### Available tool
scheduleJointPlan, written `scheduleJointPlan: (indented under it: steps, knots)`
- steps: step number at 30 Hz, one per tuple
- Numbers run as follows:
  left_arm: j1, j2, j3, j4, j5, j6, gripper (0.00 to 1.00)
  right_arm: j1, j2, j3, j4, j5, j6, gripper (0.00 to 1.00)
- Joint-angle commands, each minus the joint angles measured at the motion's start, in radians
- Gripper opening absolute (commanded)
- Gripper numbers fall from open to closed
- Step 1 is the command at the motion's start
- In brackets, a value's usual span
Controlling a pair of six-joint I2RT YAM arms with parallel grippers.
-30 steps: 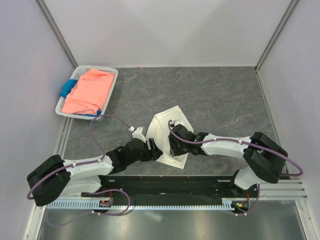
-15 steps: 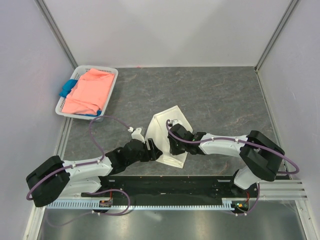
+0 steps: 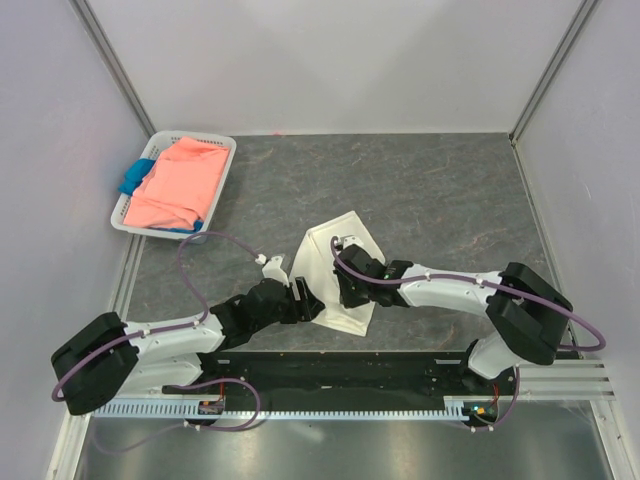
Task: Fold the napkin, place the utensils inside, and roll it up
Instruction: Fold the napkin
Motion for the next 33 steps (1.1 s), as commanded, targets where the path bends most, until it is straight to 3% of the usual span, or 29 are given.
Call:
scheduleJointPlan:
  steps: [1, 8, 20, 28, 33]
  knots:
    - [-0.005, -0.015, -0.016, -0.069, -0.032, -0.016, 0.78, 0.019, -0.084, 0.034, -0.064, 0.042, 0.003, 0.19]
    - [-0.005, -0.03, -0.025, -0.079, -0.032, -0.016, 0.79, 0.031, -0.181, -0.029, -0.123, 0.017, 0.069, 0.32]
    - [-0.005, -0.034, -0.018, -0.084, -0.037, -0.01, 0.79, 0.08, -0.232, -0.115, -0.192, -0.035, 0.182, 0.42]
    - [-0.005, -0.034, -0.015, -0.084, -0.038, -0.002, 0.79, 0.08, -0.198, -0.121, -0.184, -0.046, 0.199, 0.44]
    - [-0.004, -0.029, -0.016, -0.084, -0.046, -0.002, 0.79, 0.085, -0.192, -0.124, -0.181, -0.056, 0.196, 0.39]
